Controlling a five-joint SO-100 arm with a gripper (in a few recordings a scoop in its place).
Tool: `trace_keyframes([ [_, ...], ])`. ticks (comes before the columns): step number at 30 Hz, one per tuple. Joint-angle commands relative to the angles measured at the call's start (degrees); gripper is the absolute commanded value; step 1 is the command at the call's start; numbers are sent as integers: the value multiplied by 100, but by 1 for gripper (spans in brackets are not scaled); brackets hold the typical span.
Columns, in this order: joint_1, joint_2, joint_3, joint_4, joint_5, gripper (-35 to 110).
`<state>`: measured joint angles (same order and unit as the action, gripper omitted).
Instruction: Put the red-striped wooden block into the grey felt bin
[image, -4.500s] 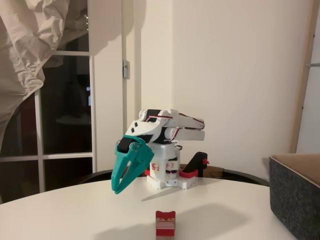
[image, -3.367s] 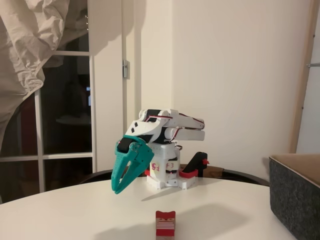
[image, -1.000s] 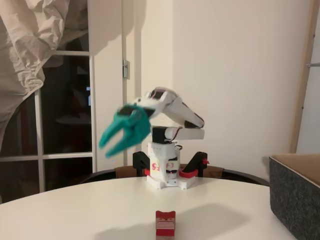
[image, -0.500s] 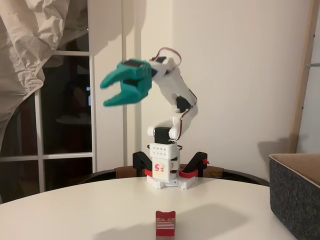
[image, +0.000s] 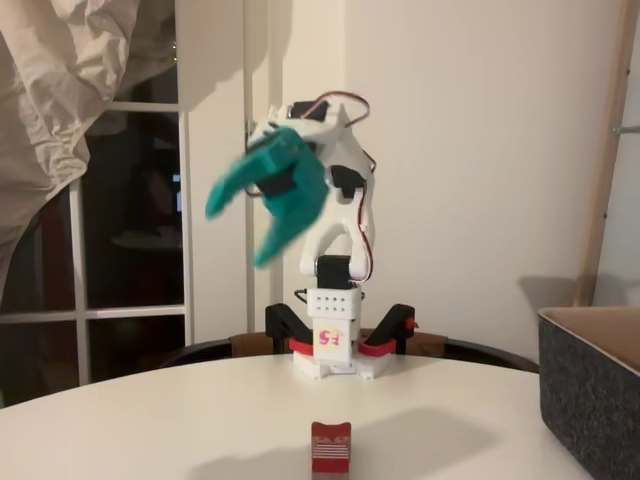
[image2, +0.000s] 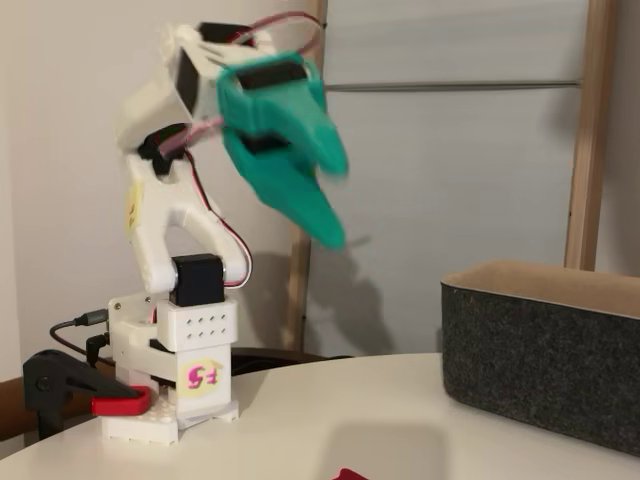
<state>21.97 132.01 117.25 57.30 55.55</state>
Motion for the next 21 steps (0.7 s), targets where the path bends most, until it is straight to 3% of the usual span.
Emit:
trace_keyframes([
  [1,-360,-229,-167,686,-1714,29],
  [8,-940,-562,-378,2558,-3981,35],
  [15,-1274,-1169,-571,4017,-4852,42],
  [21,-1547,-1652,-650,4254,-5159,43],
])
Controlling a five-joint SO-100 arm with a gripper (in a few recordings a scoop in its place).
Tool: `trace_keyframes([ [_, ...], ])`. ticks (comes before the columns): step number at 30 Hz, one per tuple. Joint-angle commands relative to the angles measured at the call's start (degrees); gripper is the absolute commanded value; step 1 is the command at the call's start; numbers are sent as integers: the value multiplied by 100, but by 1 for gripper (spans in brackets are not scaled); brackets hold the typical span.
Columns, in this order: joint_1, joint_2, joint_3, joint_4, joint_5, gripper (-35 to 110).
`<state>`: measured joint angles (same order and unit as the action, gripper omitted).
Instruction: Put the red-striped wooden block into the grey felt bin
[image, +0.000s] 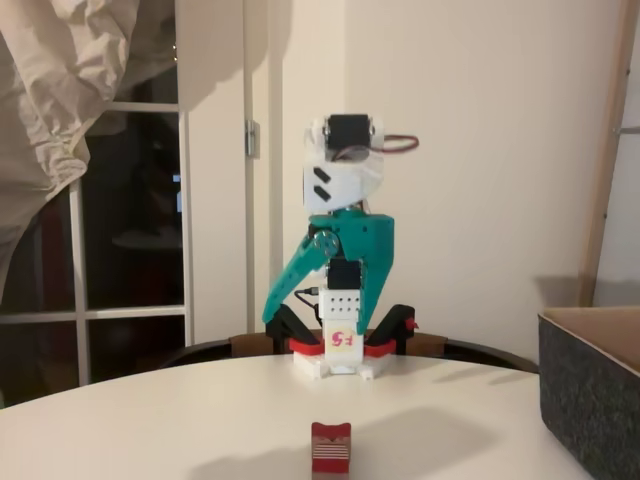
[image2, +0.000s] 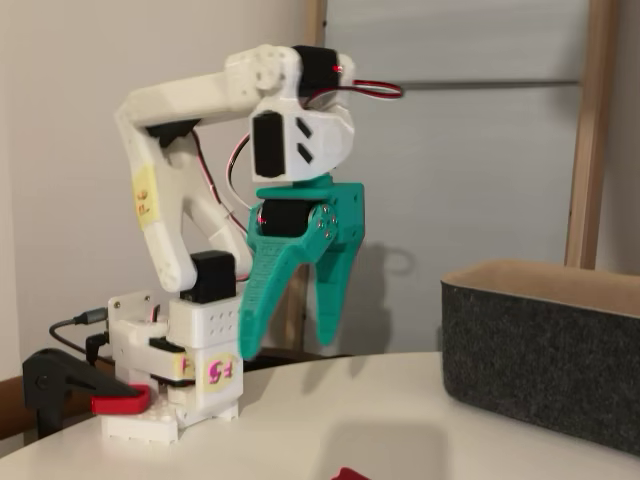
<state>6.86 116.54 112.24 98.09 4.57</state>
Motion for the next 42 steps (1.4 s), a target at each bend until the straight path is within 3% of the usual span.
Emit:
trace_keyframes([
  [1,-70,-185,-158,167,-97,43],
  [13,-527,-1178,-457,-299,-448,43],
  [29,-334,-2338,-510,-2109,914,45],
  [42,316,-2769,-492,-2531,1749,46],
])
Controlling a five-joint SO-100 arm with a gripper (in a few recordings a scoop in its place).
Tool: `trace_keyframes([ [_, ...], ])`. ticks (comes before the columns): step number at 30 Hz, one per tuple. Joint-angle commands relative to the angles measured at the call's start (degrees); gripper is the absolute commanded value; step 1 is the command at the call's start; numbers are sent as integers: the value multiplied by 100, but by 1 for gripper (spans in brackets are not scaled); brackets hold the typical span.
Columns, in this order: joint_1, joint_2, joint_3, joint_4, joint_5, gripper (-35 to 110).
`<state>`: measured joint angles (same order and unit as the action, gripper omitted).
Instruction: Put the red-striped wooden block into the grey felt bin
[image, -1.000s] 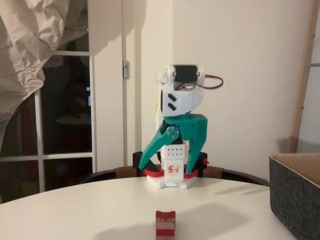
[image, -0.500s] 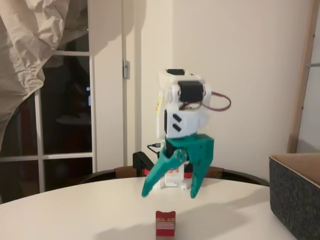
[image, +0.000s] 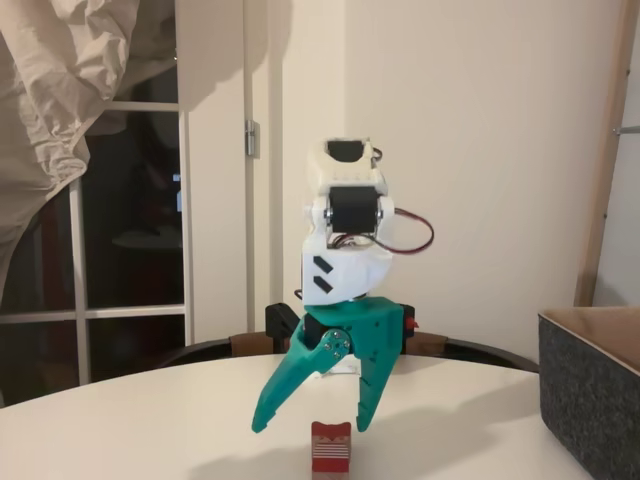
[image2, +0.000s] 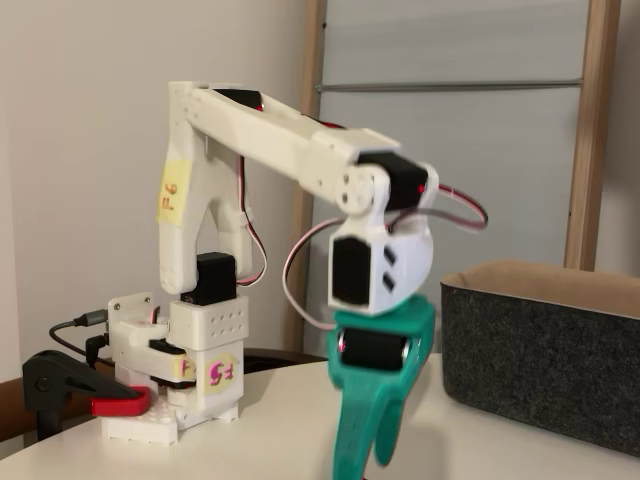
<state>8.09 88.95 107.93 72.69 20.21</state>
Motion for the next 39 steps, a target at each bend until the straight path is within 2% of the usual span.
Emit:
trace_keyframes([
  [1,220,-26,-62,9,202,46],
  [26,-167,-624,0,-62,-158,41],
  [39,-176,-1222,-18,-756,53,35],
])
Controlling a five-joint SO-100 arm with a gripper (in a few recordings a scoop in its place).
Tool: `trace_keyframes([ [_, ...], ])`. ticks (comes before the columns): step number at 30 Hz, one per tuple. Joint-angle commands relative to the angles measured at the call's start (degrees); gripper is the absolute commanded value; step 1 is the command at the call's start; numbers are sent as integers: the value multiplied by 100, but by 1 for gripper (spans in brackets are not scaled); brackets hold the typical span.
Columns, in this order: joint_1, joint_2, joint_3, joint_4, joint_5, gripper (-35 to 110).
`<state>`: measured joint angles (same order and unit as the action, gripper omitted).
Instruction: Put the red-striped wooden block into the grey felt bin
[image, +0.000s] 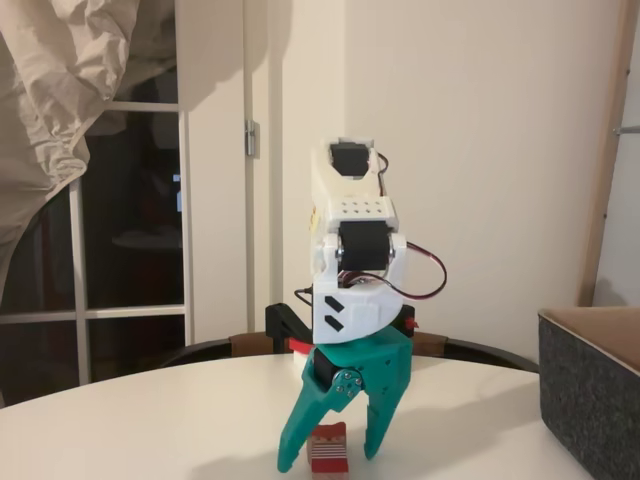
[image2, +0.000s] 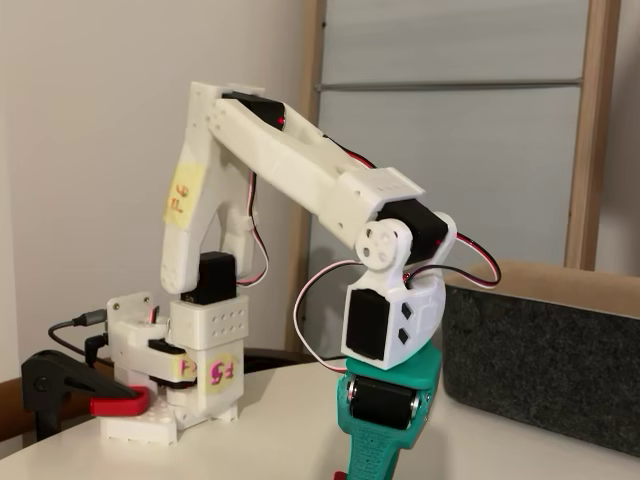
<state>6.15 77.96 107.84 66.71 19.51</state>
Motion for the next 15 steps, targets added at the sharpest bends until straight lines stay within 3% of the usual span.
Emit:
trace_keyframes([
  [1,26,-149,-9,-229,141,34],
  [15,193,-308,-18,-694,290,20],
])
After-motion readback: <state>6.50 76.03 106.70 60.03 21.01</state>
